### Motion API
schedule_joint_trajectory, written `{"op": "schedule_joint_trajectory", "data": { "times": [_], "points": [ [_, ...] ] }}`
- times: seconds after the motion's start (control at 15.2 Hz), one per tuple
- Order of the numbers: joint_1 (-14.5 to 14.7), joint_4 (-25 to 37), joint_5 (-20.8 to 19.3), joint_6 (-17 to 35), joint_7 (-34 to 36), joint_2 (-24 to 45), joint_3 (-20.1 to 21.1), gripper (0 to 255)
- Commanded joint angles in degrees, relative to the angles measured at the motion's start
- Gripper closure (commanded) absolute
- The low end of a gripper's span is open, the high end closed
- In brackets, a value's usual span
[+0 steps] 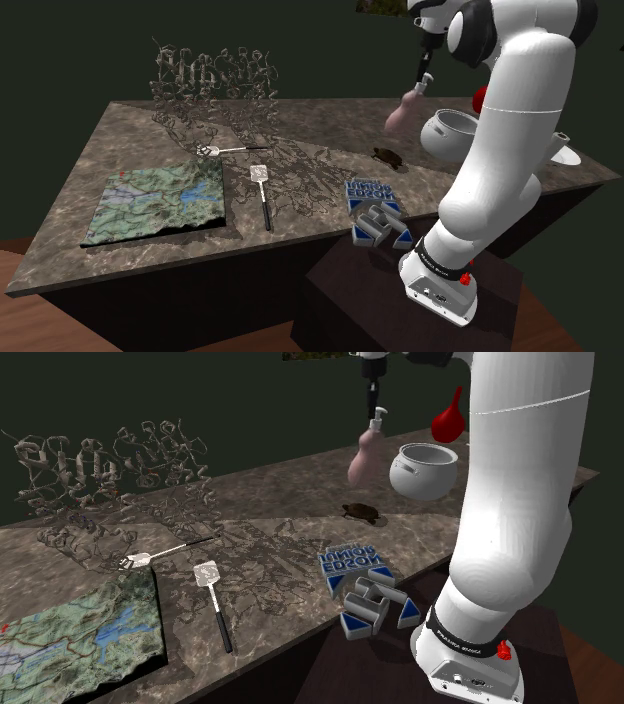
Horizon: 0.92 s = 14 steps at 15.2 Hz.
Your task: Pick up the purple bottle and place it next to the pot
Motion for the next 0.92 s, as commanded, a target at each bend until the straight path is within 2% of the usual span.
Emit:
{"op": "schedule_joint_trajectory", "data": {
  "times": [0.0, 0.59, 0.86],
  "points": [
    [0.2, -1.7, 0.0, 1.7, 0.0, -0.1, 0.0, 255],
    [0.5, -7.5, 0.6, 8.1, 0.0, 0.8, 0.5, 255],
    [0.5, -7.5, 0.7, 8.1, 0.0, 0.8, 0.5, 255]
  ]
}}
